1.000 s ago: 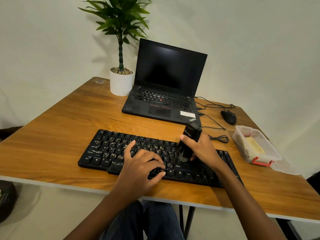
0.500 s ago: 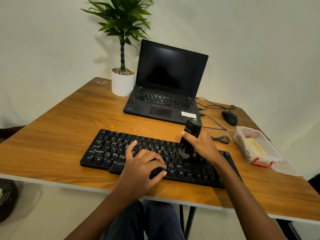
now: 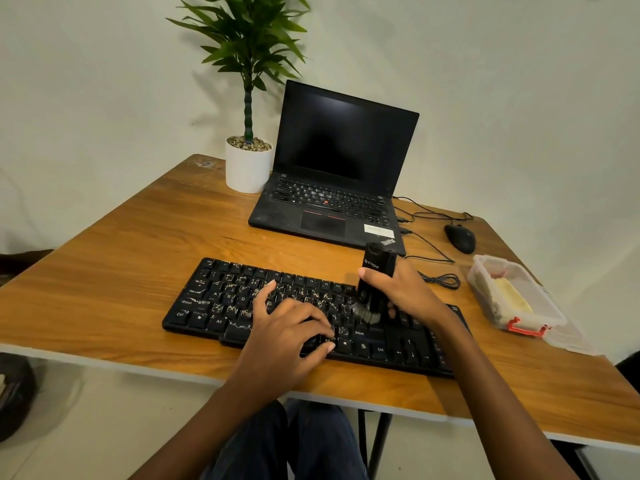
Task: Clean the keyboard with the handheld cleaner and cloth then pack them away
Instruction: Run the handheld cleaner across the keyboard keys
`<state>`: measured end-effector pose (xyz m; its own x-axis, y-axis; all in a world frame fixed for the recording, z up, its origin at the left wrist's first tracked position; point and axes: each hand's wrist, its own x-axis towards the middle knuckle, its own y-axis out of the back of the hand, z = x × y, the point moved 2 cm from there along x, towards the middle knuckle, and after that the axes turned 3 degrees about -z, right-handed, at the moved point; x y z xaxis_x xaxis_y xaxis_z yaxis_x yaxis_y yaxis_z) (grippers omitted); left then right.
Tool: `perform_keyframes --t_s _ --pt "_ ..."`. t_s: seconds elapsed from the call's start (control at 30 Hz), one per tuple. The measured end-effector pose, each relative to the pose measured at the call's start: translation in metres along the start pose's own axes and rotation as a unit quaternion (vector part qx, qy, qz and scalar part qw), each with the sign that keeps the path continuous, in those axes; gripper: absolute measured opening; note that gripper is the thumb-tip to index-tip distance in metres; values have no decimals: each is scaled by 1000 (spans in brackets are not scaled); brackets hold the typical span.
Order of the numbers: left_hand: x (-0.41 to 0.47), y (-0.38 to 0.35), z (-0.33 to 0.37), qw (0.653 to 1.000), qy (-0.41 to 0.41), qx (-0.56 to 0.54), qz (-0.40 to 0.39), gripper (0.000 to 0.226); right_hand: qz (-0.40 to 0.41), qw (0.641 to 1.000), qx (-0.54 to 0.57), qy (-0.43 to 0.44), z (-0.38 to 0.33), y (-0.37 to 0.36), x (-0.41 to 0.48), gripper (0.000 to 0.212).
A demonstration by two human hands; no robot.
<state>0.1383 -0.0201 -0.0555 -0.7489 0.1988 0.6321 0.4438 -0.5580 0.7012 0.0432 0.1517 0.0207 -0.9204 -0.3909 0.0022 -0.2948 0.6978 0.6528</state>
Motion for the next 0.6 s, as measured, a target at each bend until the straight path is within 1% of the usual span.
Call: perform_keyframes --t_s 0.07,0.13,0.2,0.27,0.33,0.37,0.47,0.53,0.6 --pt "0 0 0 1000 0 1 -2 20 15 1000 -4 21 -1 -3 2 15" --pt "-1 -1 -1 1000 0 1 -4 20 -5 999 24 23 0 -5 1 15" --pt "-1 -1 -1 1000 1 0 -3 20 -31 999 42 6 2 -2 0 17" --pt "-1 -1 -1 1000 1 -2 -1 19 -6 999 34 2 3 -1 3 16" --pt "-1 -1 -1 1000 0 -3 0 19 33 999 31 19 2 -5 8 14" --pt "-1 -1 -1 1000 0 -3 1 19 39 998 34 26 2 -6 9 14" --pt "-1 0 0 1000 1 -3 3 18 12 999 46 20 1 -4 8 14" --pt "-1 0 -1 1000 1 -1 2 19 17 999 31 16 0 -3 10 13" --pt "-1 -1 -1 1000 1 1 0 19 21 999 18 38 -2 -7 11 14"
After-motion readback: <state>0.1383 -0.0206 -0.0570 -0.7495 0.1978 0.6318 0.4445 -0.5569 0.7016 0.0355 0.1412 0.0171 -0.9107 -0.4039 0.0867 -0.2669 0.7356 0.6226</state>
